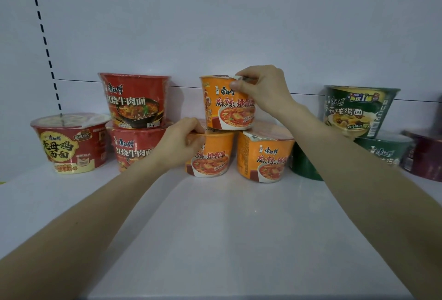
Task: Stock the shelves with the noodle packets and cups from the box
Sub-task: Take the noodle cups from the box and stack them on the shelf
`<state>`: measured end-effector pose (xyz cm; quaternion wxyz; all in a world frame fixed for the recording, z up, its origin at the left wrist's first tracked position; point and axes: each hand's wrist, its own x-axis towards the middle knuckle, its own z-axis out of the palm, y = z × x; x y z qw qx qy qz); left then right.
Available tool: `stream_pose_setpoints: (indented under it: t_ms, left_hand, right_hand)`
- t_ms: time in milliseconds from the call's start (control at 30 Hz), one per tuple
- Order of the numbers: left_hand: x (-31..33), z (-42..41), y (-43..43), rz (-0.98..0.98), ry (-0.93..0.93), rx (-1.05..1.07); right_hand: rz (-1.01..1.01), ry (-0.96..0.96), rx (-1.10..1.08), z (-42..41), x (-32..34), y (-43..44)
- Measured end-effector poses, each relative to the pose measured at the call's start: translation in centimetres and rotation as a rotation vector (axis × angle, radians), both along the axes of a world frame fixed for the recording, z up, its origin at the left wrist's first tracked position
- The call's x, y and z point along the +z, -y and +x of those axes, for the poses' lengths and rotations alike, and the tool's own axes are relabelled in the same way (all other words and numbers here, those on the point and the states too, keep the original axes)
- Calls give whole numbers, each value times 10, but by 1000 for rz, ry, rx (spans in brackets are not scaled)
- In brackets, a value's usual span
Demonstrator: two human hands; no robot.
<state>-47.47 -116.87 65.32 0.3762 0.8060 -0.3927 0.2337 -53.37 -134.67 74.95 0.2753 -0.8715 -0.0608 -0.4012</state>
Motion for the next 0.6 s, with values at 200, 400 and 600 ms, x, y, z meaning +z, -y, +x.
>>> stream_pose_setpoints:
  t_ms: [200, 400, 600]
  left_hand:
    - [20, -8, 18, -94, -203, 157]
    - [40, -2, 41, -224, -330, -11]
    - [45, 4, 38, -383, -324, -63]
  right_hand:
    - [-17, 38, -53, 0, -4, -9]
    - [-47, 33, 10, -20, -2, -3]
    - [-42, -123, -79, -47, -6, 47]
